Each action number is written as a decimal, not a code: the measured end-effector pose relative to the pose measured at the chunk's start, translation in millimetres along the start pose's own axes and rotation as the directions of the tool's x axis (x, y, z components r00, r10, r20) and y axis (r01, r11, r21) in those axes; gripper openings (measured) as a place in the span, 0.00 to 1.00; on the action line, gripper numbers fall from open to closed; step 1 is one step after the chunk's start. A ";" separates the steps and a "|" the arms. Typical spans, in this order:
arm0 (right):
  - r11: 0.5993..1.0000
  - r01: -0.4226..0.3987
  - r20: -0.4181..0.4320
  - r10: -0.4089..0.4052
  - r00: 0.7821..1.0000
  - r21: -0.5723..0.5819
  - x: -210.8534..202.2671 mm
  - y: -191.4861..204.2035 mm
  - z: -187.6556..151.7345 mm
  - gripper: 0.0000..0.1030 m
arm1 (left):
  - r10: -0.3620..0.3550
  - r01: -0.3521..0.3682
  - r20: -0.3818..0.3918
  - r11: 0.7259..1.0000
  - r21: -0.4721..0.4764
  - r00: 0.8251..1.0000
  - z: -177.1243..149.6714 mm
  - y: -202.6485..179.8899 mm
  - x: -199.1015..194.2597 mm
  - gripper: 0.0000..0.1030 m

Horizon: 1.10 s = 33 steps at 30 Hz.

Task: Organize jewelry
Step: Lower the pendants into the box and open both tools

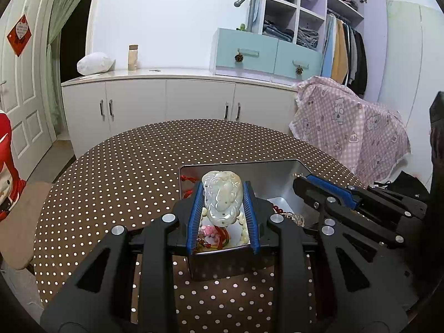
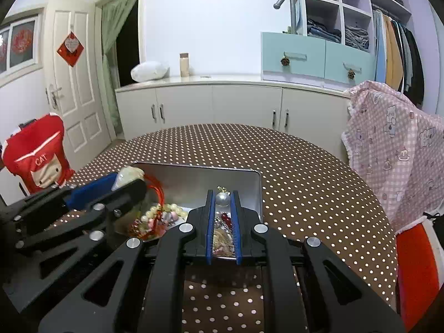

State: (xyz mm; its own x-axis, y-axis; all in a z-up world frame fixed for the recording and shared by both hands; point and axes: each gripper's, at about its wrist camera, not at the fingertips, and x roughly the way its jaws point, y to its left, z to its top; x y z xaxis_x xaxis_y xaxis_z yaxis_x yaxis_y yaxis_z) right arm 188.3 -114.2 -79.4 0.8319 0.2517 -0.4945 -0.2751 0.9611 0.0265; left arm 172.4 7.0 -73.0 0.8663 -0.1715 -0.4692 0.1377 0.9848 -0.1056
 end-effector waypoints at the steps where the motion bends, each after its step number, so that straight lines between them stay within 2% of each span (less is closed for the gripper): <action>1: 1.000 -0.004 0.002 0.004 1.000 -0.006 -0.7 0.9 0.1 0.09 | 0.000 0.000 -0.003 1.000 0.000 1.000 -0.1 0.7 0.9 0.28; 7: 1.000 -0.008 0.013 0.008 1.000 0.003 -2.6 -1.0 0.5 0.10 | -0.001 0.001 -0.024 1.000 0.002 1.000 -0.2 0.4 4.0 0.28; 13: 1.000 -0.015 0.018 0.014 1.000 0.026 -3.2 -6.1 1.6 0.21 | 0.004 -0.004 -0.020 1.000 -0.007 1.000 -0.3 1.3 3.4 0.29; 21: 0.999 0.008 0.043 -0.010 0.999 0.049 -7.9 -9.7 1.3 0.41 | -0.008 0.007 -0.026 0.999 -0.049 1.000 -0.6 10.9 3.2 0.28; 33: 0.996 0.018 0.052 -0.023 0.998 0.082 -8.8 -18.3 0.5 0.50 | 0.024 -0.025 -0.033 0.999 -0.025 0.999 1.0 5.2 4.7 0.29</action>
State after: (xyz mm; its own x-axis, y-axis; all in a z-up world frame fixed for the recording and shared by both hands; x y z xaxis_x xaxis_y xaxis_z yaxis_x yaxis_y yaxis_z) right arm 186.2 -134.0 -75.1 0.8619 0.2356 -0.4490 -0.2193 0.9716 0.0888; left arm 177.6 11.4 -74.9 0.8531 -0.1487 -0.5001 0.1043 0.9878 -0.1158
